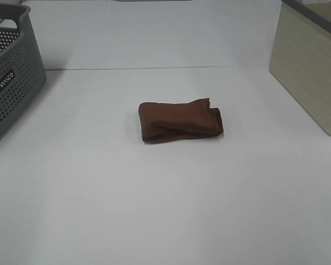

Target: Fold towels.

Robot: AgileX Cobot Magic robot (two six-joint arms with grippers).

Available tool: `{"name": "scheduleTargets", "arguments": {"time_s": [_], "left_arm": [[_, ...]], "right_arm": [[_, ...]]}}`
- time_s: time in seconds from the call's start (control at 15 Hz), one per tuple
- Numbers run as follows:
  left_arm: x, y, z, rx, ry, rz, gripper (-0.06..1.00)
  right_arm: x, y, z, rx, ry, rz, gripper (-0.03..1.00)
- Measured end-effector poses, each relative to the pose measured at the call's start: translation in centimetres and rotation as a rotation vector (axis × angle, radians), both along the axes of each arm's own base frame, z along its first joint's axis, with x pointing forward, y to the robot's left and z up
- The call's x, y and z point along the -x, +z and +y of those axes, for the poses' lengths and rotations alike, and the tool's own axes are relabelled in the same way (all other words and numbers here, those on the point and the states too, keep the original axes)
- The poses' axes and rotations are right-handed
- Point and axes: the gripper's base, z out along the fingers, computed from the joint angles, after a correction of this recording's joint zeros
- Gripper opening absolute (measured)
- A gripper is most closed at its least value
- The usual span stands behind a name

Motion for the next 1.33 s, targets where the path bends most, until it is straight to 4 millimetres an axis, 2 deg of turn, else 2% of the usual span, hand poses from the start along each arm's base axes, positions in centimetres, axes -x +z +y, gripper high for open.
{"name": "scheduleTargets", "arguments": {"time_s": [0.2, 0.4, 0.6, 1.33], "left_arm": [[0.0, 0.0, 0.0, 0.001, 0.013, 0.0, 0.58], [-0.1, 0.0, 0.1, 0.002, 0.149, -0.004, 0.58], [1.2, 0.0, 0.2, 0.013, 0.295, -0.09, 0.58], [1.2, 0.0, 0.2, 0.011, 0.298, -0.092, 0.58]], "right_arm": [[0.0, 0.0, 0.0, 0.0, 0.0, 0.0, 0.86], [0.0, 0.0, 0.0, 0.0, -0.011, 0.0, 0.86], [0.0, 0.0, 0.1, -0.004, -0.167, -0.011, 0.86], [0.5, 0.0, 0.2, -0.017, -0.204, -0.052, 0.86]]}}
